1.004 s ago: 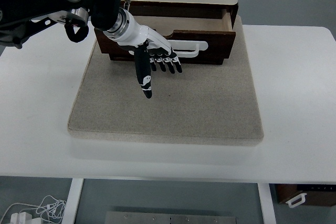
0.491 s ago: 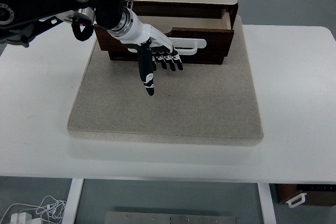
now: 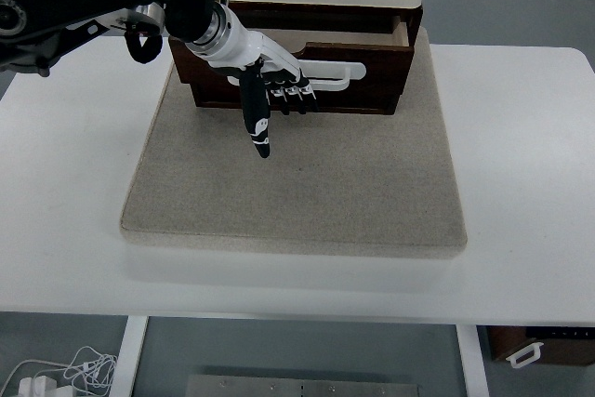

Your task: Close the drawer under the combination cabinet

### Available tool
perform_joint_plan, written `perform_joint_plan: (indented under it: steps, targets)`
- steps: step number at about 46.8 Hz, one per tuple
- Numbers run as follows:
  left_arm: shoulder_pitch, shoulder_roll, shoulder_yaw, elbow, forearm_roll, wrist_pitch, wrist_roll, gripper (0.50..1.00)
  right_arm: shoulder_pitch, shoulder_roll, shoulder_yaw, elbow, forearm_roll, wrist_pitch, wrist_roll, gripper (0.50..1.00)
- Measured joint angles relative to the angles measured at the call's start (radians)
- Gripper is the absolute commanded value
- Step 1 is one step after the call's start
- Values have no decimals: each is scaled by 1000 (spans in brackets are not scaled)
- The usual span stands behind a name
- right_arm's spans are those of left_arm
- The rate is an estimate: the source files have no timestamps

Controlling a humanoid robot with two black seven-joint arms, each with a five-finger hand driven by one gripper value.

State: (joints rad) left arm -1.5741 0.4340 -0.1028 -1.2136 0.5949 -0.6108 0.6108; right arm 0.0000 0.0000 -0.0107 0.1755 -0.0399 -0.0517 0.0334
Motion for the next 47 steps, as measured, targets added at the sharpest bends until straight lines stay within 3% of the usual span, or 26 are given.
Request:
perform_joint_plan:
  steps: [17,47]
  targets:
    - [1,-35,-4,49,16,0,0,1000,0,0,0,0,0,0,0,952]
    - [-5,-36,-6,82,25,0,0,1000,0,0,0,0,0,0,0,952]
